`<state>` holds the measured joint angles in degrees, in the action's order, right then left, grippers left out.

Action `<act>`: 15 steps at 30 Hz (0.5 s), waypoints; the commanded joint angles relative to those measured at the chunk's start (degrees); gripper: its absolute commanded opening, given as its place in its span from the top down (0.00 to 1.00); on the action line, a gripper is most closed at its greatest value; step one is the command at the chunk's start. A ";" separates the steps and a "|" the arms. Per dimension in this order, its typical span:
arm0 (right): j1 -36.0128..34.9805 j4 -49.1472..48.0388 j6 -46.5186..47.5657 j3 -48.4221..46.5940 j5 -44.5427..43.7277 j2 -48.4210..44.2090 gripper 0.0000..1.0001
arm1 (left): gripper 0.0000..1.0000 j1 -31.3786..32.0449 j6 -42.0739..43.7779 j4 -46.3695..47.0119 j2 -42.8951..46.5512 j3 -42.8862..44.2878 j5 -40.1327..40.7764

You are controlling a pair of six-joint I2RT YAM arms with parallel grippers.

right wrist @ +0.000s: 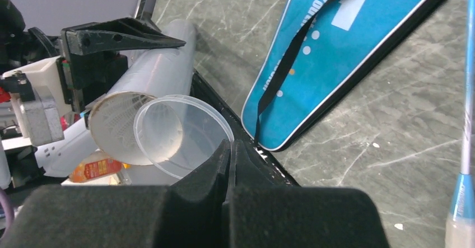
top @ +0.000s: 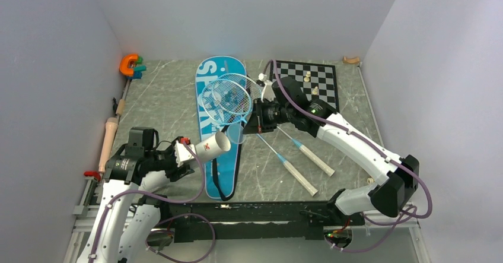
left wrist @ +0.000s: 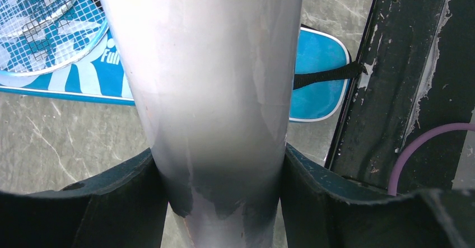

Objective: Pack up the badminton gear

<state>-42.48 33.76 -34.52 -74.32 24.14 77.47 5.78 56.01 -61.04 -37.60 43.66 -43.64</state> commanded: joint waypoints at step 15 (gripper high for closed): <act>-6.55 -4.73 -0.97 -5.42 3.07 4.41 1.00 | 0.62 0.80 -0.33 2.33 -0.05 0.18 -0.26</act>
<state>-48.18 31.35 -34.92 -77.97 26.63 81.41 6.24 55.77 -60.58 -37.71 43.38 -43.18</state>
